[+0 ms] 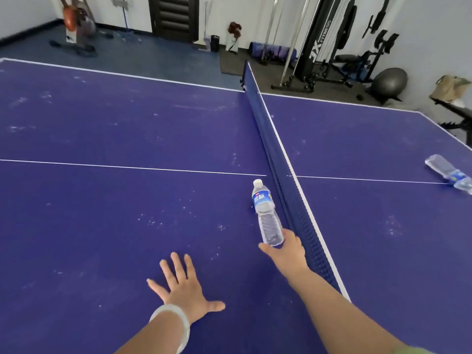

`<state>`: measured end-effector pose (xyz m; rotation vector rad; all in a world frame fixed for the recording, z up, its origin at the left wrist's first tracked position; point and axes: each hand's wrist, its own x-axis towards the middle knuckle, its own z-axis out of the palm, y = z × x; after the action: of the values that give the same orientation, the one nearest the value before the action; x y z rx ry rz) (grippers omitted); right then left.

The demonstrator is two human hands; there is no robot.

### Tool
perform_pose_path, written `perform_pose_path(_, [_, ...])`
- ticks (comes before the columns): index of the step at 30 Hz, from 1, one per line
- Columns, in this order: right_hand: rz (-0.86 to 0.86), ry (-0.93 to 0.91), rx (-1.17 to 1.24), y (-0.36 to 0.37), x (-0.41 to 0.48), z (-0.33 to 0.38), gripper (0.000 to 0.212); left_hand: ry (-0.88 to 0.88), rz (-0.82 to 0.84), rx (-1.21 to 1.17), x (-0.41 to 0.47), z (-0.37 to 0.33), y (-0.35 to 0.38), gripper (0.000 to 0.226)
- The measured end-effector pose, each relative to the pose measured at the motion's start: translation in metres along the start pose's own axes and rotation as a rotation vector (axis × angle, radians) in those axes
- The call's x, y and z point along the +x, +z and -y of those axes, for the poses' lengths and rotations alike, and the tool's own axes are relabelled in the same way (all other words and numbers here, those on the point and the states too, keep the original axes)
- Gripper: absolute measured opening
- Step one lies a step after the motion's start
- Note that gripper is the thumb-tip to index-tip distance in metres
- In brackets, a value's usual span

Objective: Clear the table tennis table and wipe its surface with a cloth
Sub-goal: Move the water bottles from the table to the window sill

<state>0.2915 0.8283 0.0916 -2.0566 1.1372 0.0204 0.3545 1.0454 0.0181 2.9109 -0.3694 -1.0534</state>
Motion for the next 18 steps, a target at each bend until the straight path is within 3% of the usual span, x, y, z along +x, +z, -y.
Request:
perform_pose_path(6, [-0.007, -0.008, -0.302, 0.017, 0.08, 0.021, 0.098, -0.02, 0.023, -0.017, 0.012, 0.0, 0.009, 0.152])
perform_pose_path(18, [-0.074, -0.059, -0.4, 0.045, 0.107, 0.014, 0.086, -0.067, 0.09, 0.003, 0.017, -0.006, 0.004, 0.154])
